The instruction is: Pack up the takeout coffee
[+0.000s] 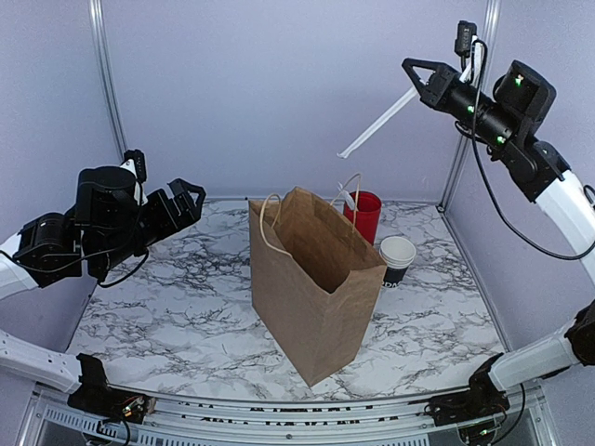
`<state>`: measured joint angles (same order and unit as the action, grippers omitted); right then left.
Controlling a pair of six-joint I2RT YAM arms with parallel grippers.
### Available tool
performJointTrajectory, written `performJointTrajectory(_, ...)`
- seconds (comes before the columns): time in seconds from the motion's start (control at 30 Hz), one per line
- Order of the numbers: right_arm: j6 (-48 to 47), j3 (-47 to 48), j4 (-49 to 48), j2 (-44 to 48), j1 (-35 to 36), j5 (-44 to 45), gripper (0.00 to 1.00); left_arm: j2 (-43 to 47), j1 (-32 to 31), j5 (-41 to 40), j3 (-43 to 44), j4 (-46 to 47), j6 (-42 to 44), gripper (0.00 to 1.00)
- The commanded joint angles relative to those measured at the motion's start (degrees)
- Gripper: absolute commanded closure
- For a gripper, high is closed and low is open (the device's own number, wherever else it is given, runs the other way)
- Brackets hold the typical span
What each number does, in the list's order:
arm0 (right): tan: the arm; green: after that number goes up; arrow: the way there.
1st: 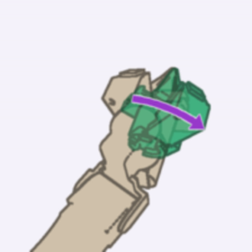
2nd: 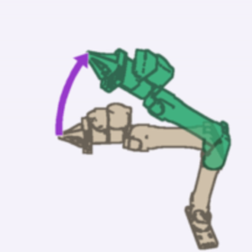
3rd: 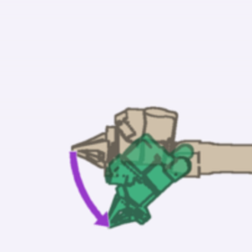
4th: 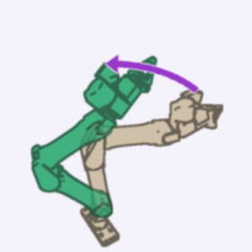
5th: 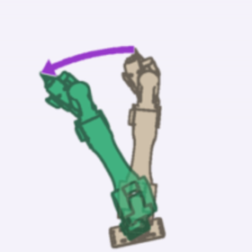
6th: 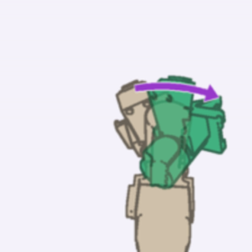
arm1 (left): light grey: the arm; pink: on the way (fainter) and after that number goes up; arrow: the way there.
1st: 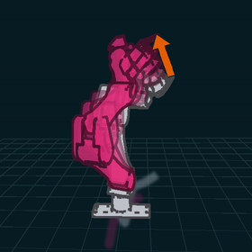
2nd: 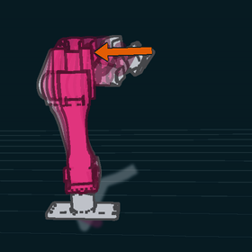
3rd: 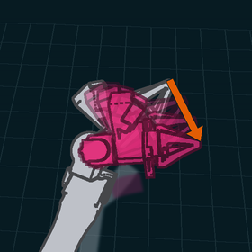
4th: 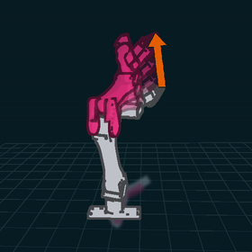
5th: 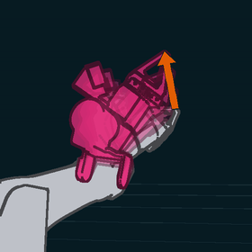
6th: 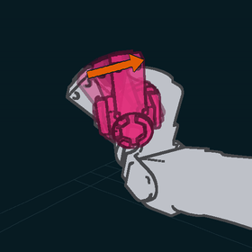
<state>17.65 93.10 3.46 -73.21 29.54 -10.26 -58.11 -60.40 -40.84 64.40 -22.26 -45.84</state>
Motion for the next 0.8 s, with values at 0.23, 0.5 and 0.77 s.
performJointTrajectory(0.23, 3.7, 0.6, -5.3, 0.4, 3.2, -7.3, 1.00, 0.3, 0.5, 0.5, -1.5, 2.2, 0.4, 0.01)
performJointTrajectory(0.5, 5.5, -1.3, -3.2, 1.6, 6.5, -10.8, 1.00, 0.1, 0.7, 0.8, -1.7, 2.3, 0.3, 0.01)
performJointTrajectory(0.77, 4.0, -3.4, 0.8, 1.4, 11.4, -11.2, 1.00, -0.4, 0.9, 1.2, -1.7, 2.5, 0.1, 0.01)
